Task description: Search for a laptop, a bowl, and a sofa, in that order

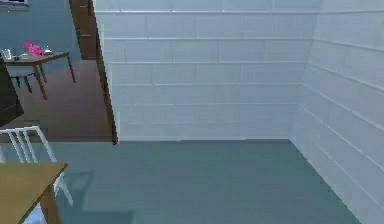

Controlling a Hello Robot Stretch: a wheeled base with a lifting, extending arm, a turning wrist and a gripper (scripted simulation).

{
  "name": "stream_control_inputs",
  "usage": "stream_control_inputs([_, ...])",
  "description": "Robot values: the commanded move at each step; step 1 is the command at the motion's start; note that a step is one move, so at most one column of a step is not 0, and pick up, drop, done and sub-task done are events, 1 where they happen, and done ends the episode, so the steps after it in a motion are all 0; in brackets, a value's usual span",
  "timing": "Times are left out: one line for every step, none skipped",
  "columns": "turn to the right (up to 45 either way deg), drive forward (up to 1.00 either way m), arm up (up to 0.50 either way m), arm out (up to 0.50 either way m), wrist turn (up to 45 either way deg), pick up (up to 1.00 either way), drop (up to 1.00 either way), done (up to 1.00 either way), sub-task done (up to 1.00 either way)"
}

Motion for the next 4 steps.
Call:
stream_control_inputs([-36.0, 0.0, 0.0, 0.0, 0.0, 0.0, 0.0, 0.0, 0.0])
stream_control_inputs([0.0, 0.05, 0.0, 0.0, 0.0, 0.0, 0.0, 0.0, 0.0])
stream_control_inputs([-21.0, 0.0, 0.0, 0.0, 0.0, 0.0, 0.0, 0.0, 0.0])
stream_control_inputs([0.0, 0.0, 0.0, 0.0, 0.0, 0.0, 0.0, 0.0, 1.0])
